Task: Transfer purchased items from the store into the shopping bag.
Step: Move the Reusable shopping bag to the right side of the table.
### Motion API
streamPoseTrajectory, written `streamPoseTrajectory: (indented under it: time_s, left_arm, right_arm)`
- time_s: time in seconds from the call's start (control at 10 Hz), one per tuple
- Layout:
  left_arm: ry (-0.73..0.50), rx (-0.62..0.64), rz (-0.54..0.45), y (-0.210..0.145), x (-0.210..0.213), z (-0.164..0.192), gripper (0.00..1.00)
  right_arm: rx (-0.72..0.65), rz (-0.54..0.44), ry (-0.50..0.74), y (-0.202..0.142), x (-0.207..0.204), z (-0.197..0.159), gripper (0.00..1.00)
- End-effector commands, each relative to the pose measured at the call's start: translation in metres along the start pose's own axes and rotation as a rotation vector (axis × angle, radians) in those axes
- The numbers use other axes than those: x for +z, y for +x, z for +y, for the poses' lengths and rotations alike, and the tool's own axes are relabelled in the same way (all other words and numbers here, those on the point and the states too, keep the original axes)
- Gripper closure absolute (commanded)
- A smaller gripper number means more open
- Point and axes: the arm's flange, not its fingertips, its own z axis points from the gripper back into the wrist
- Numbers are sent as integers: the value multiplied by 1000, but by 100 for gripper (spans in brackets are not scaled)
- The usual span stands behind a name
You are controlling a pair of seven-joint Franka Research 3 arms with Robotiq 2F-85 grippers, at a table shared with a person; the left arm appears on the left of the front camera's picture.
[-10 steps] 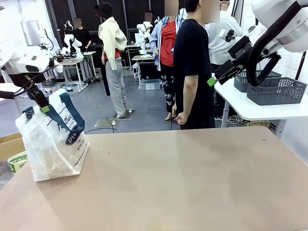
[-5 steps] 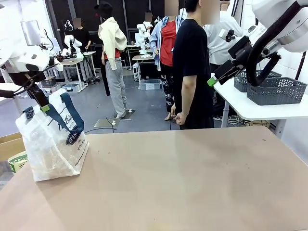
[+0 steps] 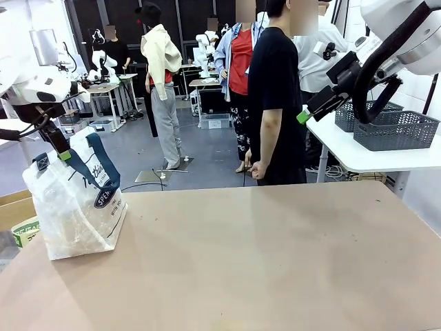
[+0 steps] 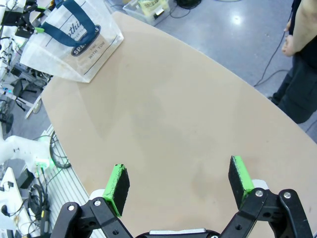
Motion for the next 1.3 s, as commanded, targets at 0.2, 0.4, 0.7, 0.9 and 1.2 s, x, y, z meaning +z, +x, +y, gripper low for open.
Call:
streamPoseTrajectory:
  time_s: [0.2,0.4,0.7,0.9,1.2]
  left_arm:
    - [-2,4,0,-1,0,1,0]
    - [-137,-63,-1,0,7,1,0]
    - [-253,-157,-132,3,45,-3,0]
    - [-230,-247,-222,12,60,-8,0]
    - [-307,-319,-391,30,66,-16,0]
  right_arm:
    - [4,12,-17,1,0,0,0]
    - [4,12,-17,1,0,0,0]
    - [4,12,-17,1,0,0,0]
    - [4,12,-17,1,0,0,0]
    - [4,12,-17,1,0,0,0]
